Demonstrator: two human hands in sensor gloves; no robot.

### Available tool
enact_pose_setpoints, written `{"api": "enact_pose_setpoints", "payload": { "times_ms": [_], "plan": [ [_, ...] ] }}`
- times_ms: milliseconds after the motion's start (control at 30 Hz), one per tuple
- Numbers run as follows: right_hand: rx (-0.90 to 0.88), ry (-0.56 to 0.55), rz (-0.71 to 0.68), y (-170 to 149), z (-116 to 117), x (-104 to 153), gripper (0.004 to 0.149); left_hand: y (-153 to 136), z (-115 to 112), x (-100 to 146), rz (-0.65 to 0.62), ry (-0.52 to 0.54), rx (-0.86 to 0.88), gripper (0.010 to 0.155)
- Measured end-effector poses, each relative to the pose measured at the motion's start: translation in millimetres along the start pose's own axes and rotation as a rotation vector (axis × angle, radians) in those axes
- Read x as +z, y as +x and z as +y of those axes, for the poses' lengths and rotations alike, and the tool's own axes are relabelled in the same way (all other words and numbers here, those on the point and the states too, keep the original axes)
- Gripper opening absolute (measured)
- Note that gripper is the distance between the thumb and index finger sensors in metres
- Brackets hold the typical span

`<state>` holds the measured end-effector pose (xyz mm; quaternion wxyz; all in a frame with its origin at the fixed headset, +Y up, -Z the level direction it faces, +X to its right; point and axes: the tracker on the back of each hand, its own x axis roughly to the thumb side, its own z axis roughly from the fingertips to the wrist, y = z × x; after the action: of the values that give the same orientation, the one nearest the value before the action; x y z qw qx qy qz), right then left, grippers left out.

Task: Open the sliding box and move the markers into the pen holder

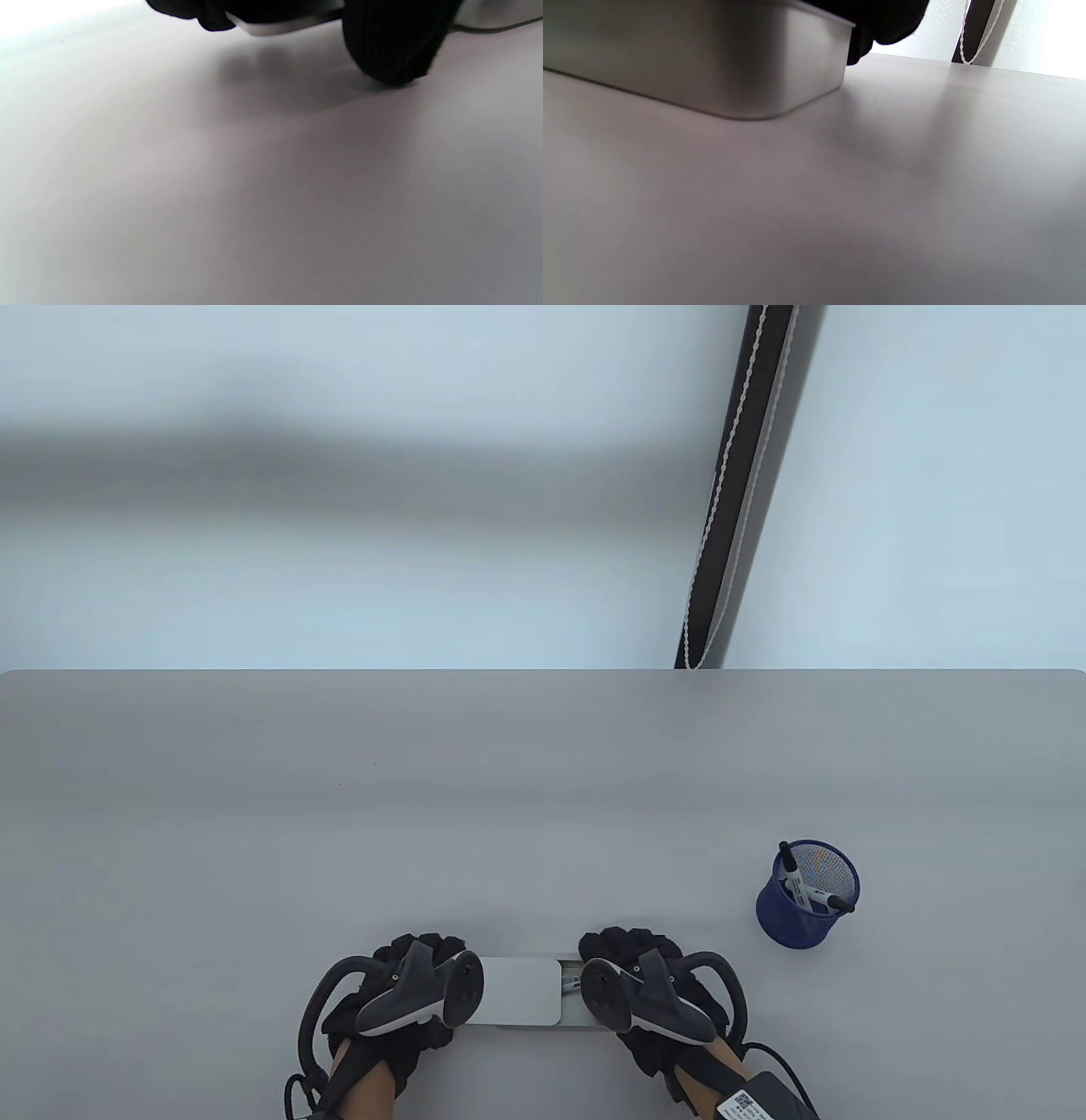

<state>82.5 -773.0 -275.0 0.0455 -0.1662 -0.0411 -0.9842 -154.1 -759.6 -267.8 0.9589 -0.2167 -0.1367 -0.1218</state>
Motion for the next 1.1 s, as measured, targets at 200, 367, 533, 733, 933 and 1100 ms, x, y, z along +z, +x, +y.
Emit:
{"api": "enact_pose_setpoints", "payload": {
  "times_ms": [200,367,533,733,933,1100],
  "plan": [
    [0.027,0.008,0.020,1.3,-0.2,-4.9,0.069,0.3,-0.1,0.0,0.001,0.002,0.001,0.079],
    [0.052,0.012,0.027,3.4,-0.8,-8.4,0.070,0.5,-0.3,-0.1,0.001,0.004,0.001,0.079],
    [0.069,0.010,0.028,4.3,-2.7,-8.8,0.070,0.5,-0.3,0.0,0.002,0.004,0.000,0.079],
    [0.104,0.008,0.010,5.4,-4.7,-9.4,0.079,0.6,-0.3,-0.2,0.001,0.003,0.001,0.079],
    [0.156,0.009,-0.017,7.6,-5.8,-8.6,0.084,0.5,-0.4,-0.3,0.001,0.004,0.004,0.079],
    [0.186,0.003,-0.031,8.2,-6.1,-7.8,0.088,0.5,-0.6,-0.2,0.001,0.005,0.007,0.079]
  ]
}}
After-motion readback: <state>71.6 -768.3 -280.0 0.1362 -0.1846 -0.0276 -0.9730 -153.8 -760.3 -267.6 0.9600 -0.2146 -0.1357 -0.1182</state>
